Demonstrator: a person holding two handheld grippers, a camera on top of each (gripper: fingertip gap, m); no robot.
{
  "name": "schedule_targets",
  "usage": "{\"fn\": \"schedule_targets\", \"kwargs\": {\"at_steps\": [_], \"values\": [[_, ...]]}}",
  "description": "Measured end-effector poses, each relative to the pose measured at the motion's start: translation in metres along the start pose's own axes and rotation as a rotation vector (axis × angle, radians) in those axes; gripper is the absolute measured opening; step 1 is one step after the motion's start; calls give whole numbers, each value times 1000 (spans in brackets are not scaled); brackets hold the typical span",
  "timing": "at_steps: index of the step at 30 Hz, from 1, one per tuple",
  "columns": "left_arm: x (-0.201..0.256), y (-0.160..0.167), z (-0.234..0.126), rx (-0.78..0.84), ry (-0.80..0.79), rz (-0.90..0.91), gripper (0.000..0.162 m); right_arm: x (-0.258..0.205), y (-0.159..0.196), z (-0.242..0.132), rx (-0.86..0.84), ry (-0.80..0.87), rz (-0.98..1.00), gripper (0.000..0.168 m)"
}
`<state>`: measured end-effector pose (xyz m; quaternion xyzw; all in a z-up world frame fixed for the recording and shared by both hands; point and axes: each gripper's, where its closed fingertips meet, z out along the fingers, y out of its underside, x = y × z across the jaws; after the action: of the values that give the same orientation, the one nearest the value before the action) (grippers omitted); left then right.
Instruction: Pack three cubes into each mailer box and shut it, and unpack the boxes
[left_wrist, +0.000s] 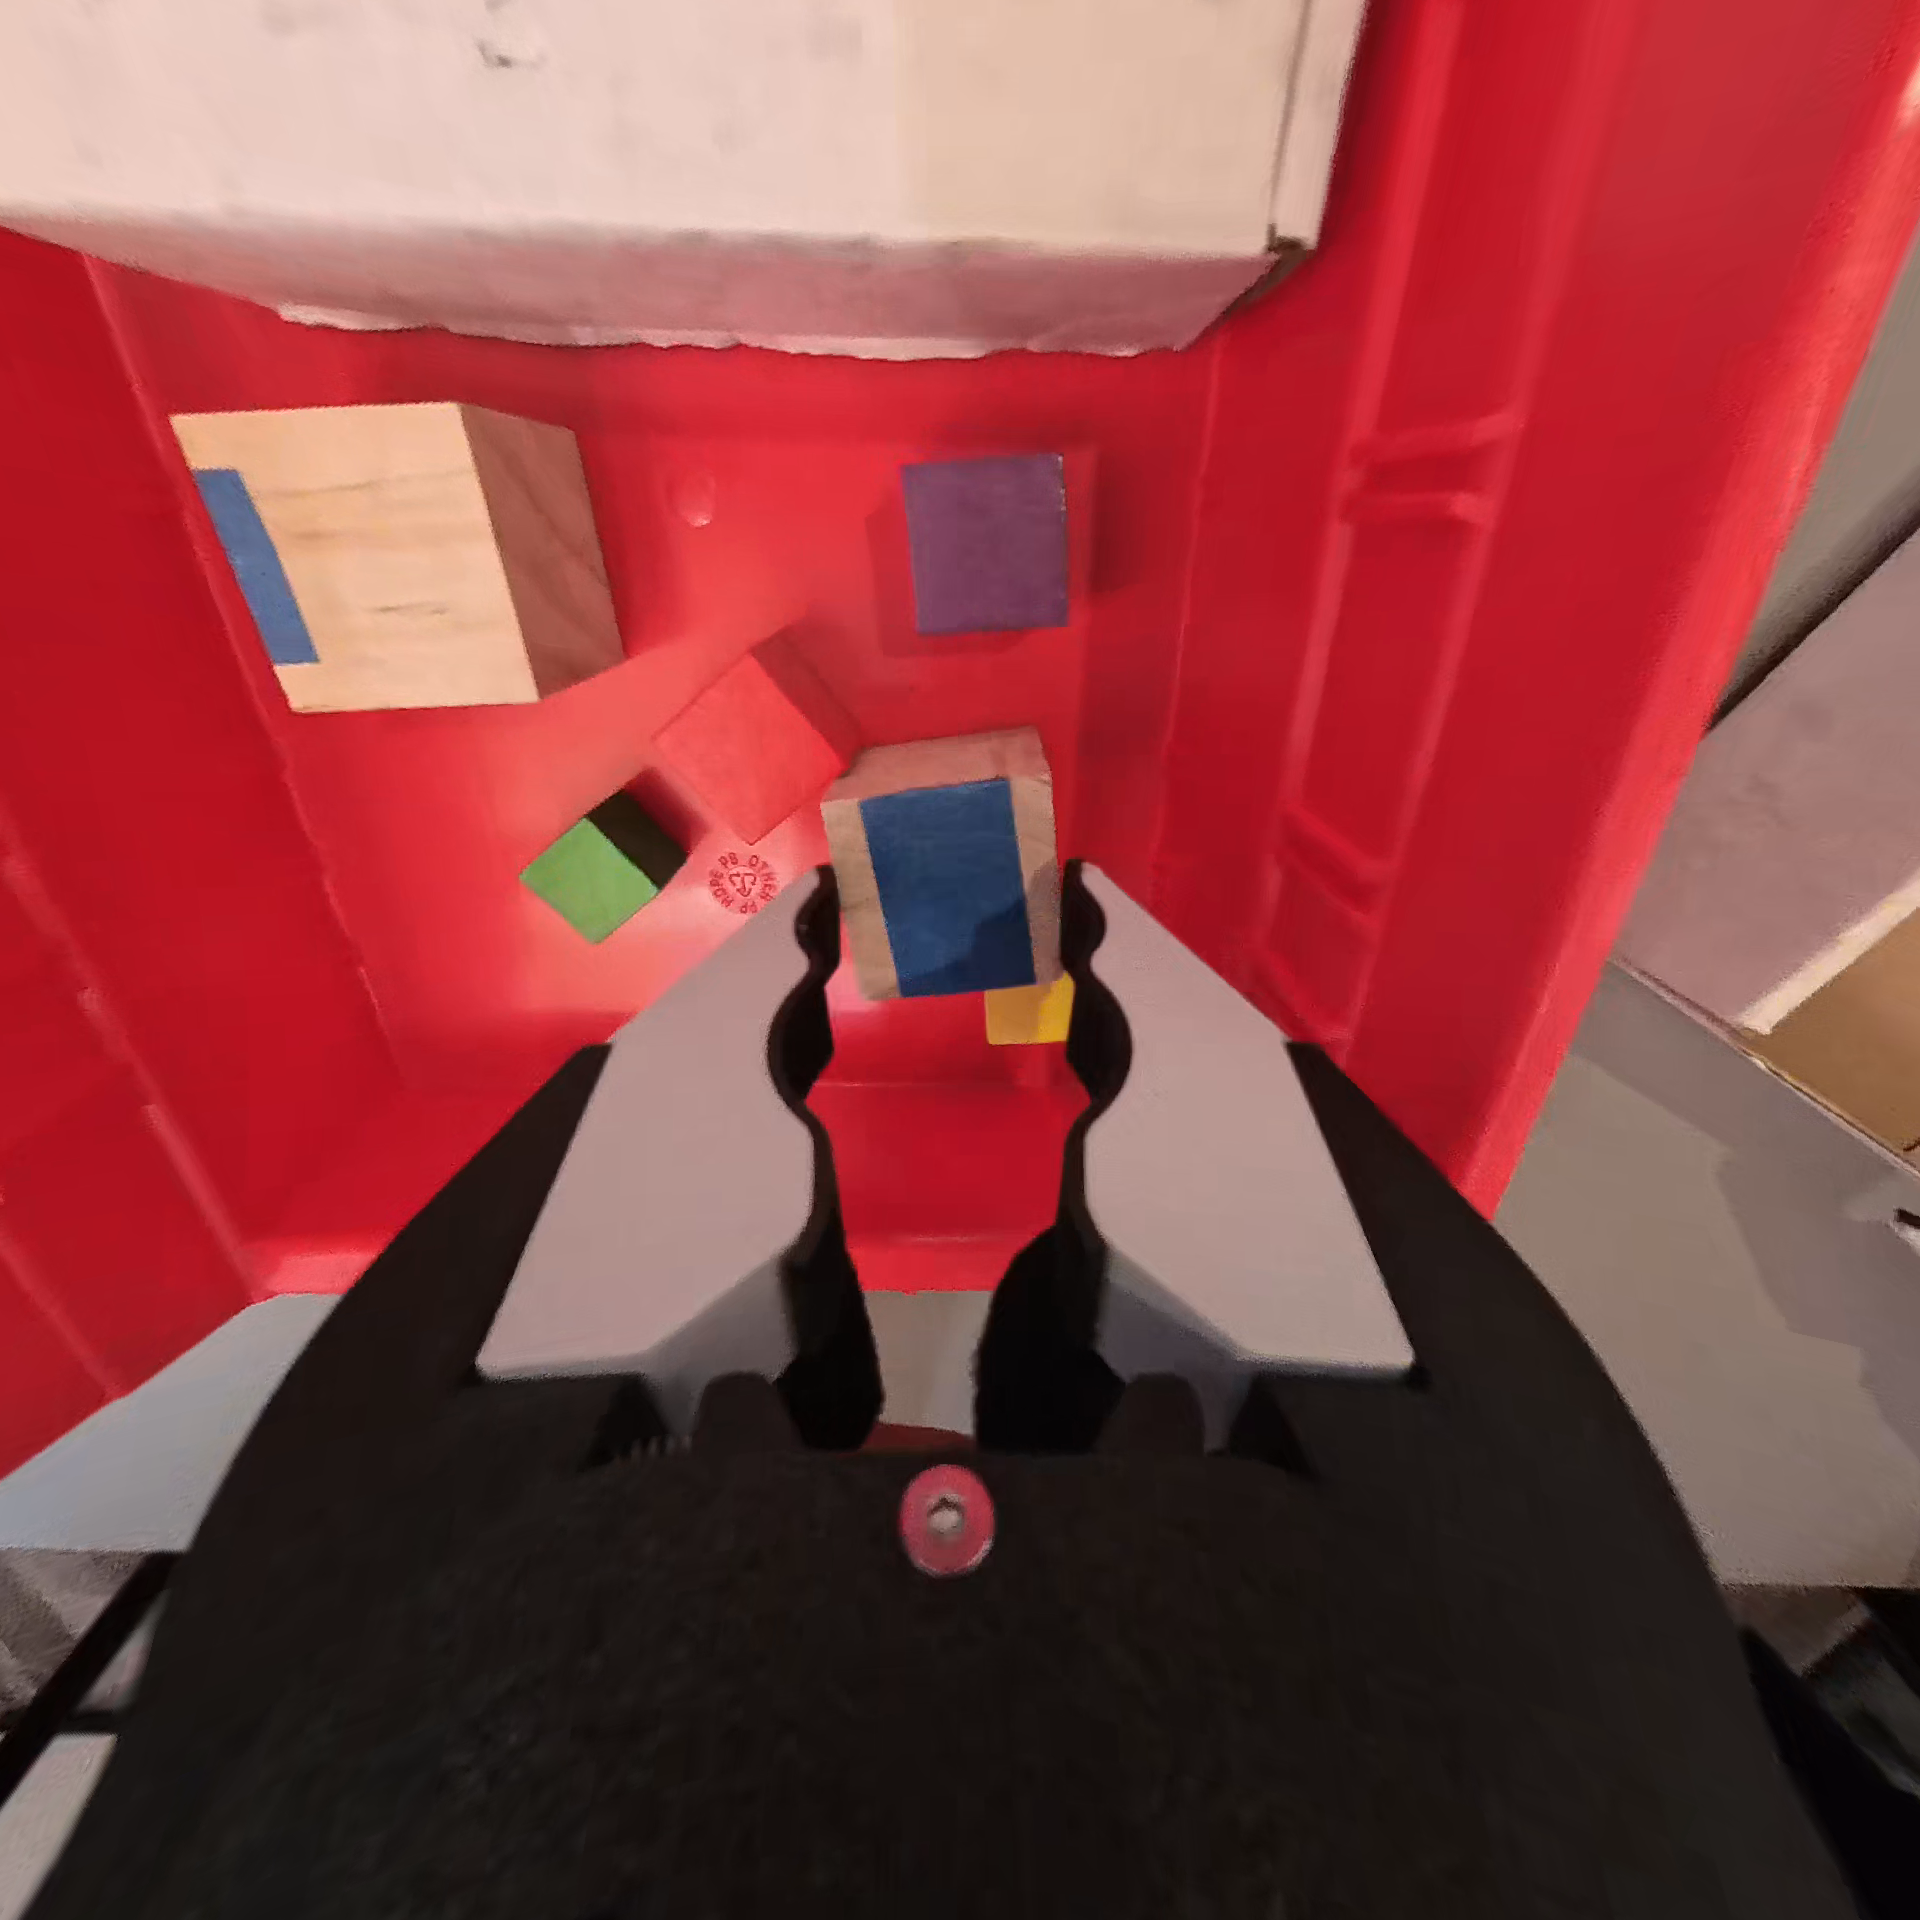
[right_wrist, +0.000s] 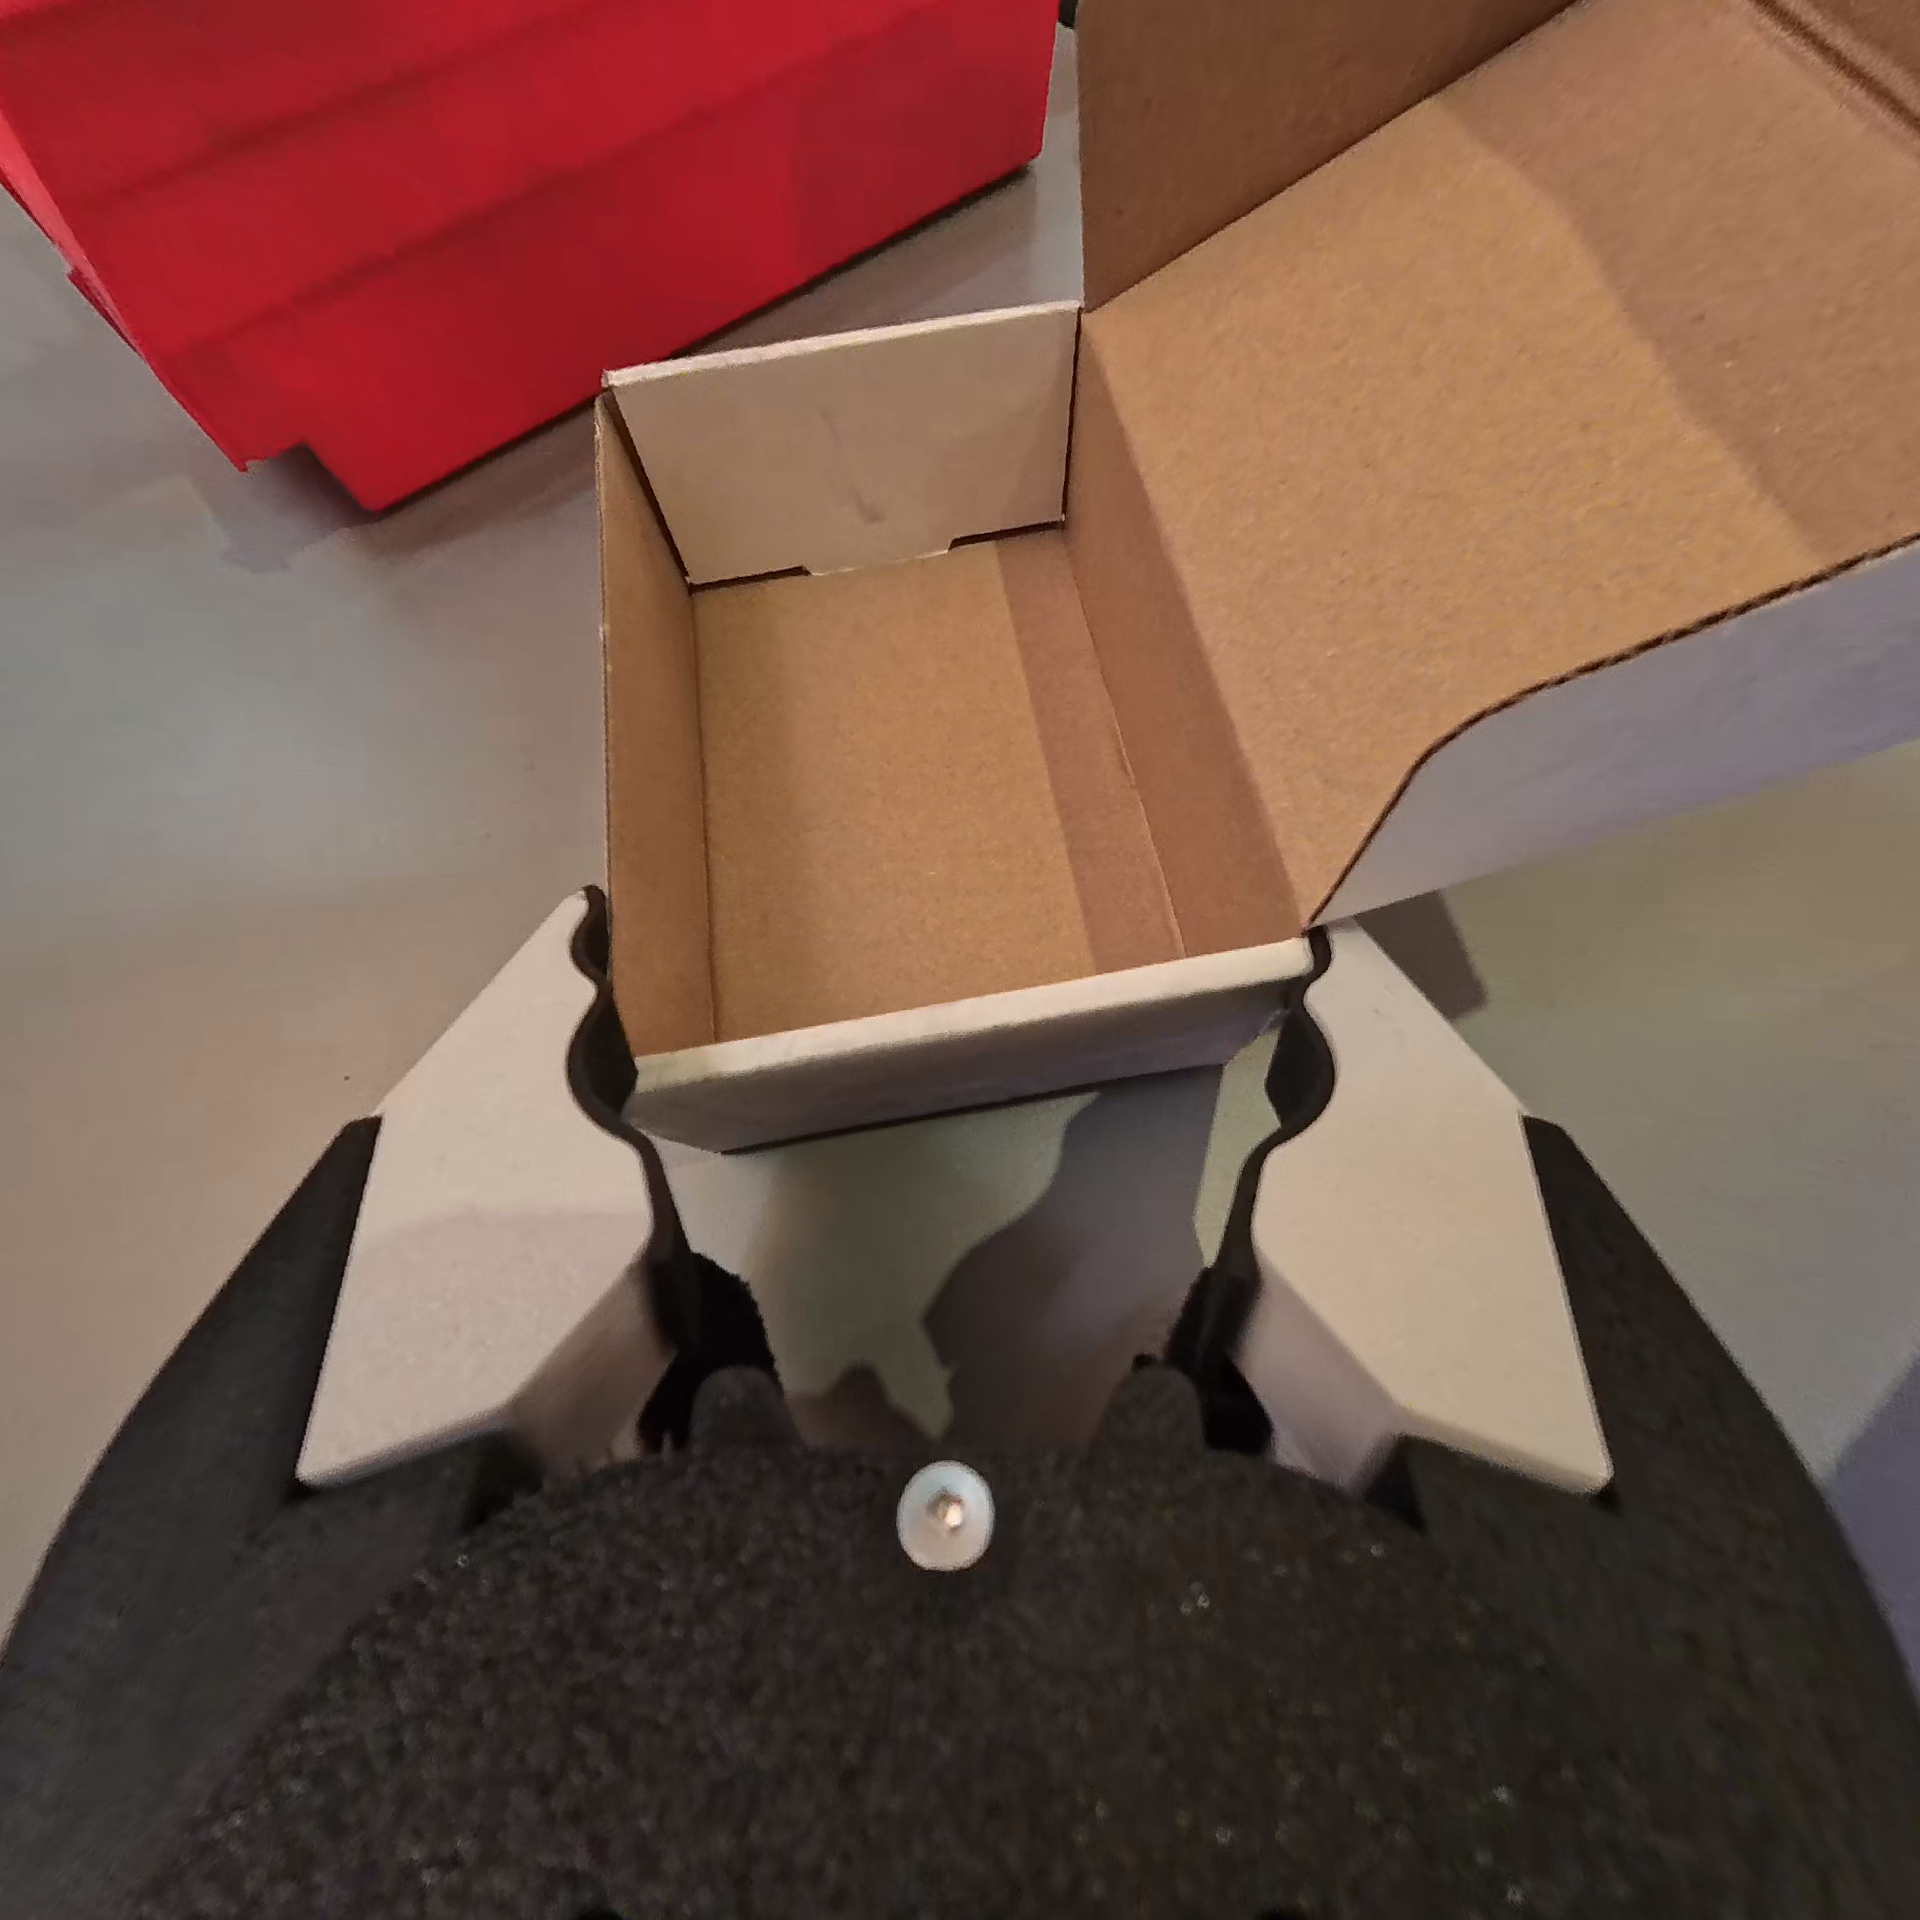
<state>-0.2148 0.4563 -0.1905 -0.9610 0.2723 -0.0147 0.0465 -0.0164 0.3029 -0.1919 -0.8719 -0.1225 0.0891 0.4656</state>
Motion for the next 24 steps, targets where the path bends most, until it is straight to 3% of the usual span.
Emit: {"fn": "schedule_targets", "kwargs": {"at_steps": [1,7,13,18,21,24], "values": [[-1,0,1,-4,0,-14,40,0,0,0,0,-1,-1,125],[-10,-1,-12,-7,-27,62,40,0,0,0,-2,-6,-2,125],[6,-22,-91,169,-83,251,39,0,0,0,4,-1,0,125],[106,-18,-136,268,137,474,40,0,0,-1,13,0,5,125],[172,3,-114,194,242,581,40,0,0,-1,11,3,5,125],[214,8,-74,126,240,661,40,0,0,0,5,3,2,125]]}}
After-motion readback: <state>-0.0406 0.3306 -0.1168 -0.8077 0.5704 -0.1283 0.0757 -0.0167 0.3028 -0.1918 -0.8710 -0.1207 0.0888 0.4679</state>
